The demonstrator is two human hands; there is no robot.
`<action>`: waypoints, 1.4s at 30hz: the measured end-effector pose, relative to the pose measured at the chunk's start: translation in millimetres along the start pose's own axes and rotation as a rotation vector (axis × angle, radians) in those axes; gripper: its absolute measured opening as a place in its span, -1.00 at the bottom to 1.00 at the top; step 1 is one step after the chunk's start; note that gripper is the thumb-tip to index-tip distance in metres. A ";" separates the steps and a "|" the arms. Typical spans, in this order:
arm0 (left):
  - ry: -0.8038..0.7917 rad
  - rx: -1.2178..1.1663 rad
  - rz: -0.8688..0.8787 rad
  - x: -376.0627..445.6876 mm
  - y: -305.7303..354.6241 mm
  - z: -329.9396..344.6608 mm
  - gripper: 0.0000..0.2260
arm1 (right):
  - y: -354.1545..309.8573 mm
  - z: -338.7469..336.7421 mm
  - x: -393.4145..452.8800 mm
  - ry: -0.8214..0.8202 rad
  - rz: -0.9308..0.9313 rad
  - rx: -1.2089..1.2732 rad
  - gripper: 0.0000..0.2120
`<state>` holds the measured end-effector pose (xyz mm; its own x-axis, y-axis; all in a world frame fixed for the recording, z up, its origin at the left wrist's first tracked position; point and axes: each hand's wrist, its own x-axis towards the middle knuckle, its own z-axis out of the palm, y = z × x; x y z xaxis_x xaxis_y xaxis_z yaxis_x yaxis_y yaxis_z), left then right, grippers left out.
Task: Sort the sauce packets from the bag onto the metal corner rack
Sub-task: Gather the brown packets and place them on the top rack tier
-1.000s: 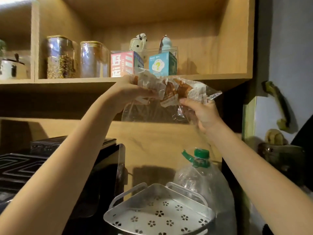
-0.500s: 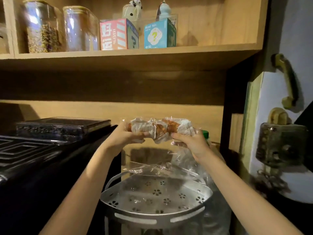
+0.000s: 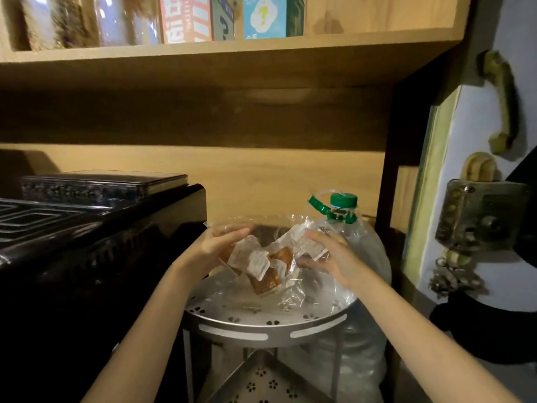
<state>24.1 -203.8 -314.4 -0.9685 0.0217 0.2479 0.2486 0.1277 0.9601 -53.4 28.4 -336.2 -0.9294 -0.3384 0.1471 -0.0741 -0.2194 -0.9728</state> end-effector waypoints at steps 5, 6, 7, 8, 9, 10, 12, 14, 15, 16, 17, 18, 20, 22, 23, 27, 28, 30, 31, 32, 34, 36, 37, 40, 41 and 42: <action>0.052 0.017 -0.003 -2.3 15.7 -0.7 -0.79 | -14.2 5.6 -1.3 0.026 -0.079 0.046 -0.83; 0.043 0.047 0.025 -2.9 20.5 -1.1 -0.78 | -16.6 6.1 -0.9 0.036 -0.114 0.012 -0.81; 0.039 0.076 0.054 -4.8 26.2 -2.1 -0.75 | -18.3 6.5 -0.9 0.041 -0.143 -0.012 -0.81; 0.042 0.093 0.082 -6.8 32.1 -3.2 -0.72 | -20.4 7.3 -2.1 0.047 -0.164 -0.031 -0.81; 0.050 0.105 0.109 -8.0 37.8 -4.8 -0.70 | -22.2 7.7 -3.0 0.043 -0.175 -0.052 -0.82; 0.061 0.116 0.133 -8.4 42.9 -5.7 -0.69 | -23.7 7.6 -3.5 0.027 -0.179 -0.071 -0.83; 0.107 0.146 0.156 -8.2 48.8 -5.5 -0.72 | -26.7 8.0 -4.7 -0.021 -0.177 -0.069 -0.84; 0.173 0.156 0.174 -9.2 47.4 -4.4 -0.75 | -29.5 8.4 -4.7 -0.046 -0.177 -0.003 -0.84; 0.206 0.155 0.178 -10.2 45.0 -3.7 -0.75 | -31.0 8.8 -4.2 -0.050 -0.179 0.034 -0.84; 0.236 0.148 0.175 -11.7 41.3 -3.0 -0.73 | -32.7 9.9 -4.3 -0.048 -0.182 0.055 -0.83; 0.267 0.129 0.167 -14.2 37.3 -2.7 -0.70 | -33.8 11.1 -3.6 -0.049 -0.186 0.058 -0.84; 0.300 0.106 0.153 -15.9 31.7 -3.5 -0.67 | -34.8 12.0 -3.0 -0.053 -0.192 0.053 -0.84; 0.354 0.097 0.109 -17.3 17.0 -7.4 -0.55 | -36.9 13.7 -2.7 -0.059 -0.199 0.051 -0.85; 0.359 0.094 0.047 -18.6 -0.5 -11.1 -0.49 | -38.4 13.5 -1.6 -0.057 -0.202 0.060 -0.84; 0.348 0.088 0.022 -18.9 -7.4 -11.9 -0.56 | -39.2 13.2 -1.6 -0.053 -0.201 0.067 -0.83; 0.336 0.090 0.069 -18.8 -13.2 -10.8 -0.84 | -41.9 8.8 -0.9 -0.058 -0.169 0.103 -0.76; 0.347 0.081 0.101 -17.0 -11.4 -9.9 -0.84 | -42.0 6.5 -1.2 -0.062 -0.150 0.121 -0.73; 0.377 0.070 0.167 -14.7 -6.4 -7.3 -0.84 | -40.2 0.7 -3.6 -0.089 -0.116 0.126 -0.63; 0.396 0.078 0.202 -14.0 -4.1 -5.9 -0.84 | -37.7 -3.0 -5.5 -0.111 -0.108 0.110 -0.55; 0.411 0.093 0.236 -13.0 -2.7 -4.9 -0.85 | -33.9 -7.6 -8.0 -0.152 -0.102 0.117 -0.46; 0.425 0.100 0.277 -12.7 0.1 -2.0 -0.86 | -23.4 -17.8 -12.9 -0.292 -0.060 0.184 -0.31; 0.442 0.074 0.304 -11.9 3.0 1.0 -0.87 | -15.3 -24.5 -18.6 -0.391 0.019 0.099 -0.22; 0.452 0.047 0.308 -11.8 5.0 2.8 -0.88 | -12.2 -25.6 -21.1 -0.404 0.044 0.012 -0.29; 0.464 -0.005 0.330 -11.2 9.5 4.0 -0.93 | -9.4 -21.6 -26.9 -0.269 0.028 -0.108 -0.79; 0.463 0.007 0.347 -11.3 11.6 4.4 -0.93 | -8.7 -20.0 -25.9 -0.212 0.010 -0.082 -0.83; 0.469 0.029 0.368 -10.4 12.4 4.3 -0.92 | -8.6 -18.8 -24.6 -0.179 -0.008 -0.055 -0.82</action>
<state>37.2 -198.2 -305.7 -0.7090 -0.3702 0.6002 0.5601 0.2216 0.7982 -36.7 55.9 -334.7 -0.8500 -0.4955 0.1791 -0.1051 -0.1737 -0.9792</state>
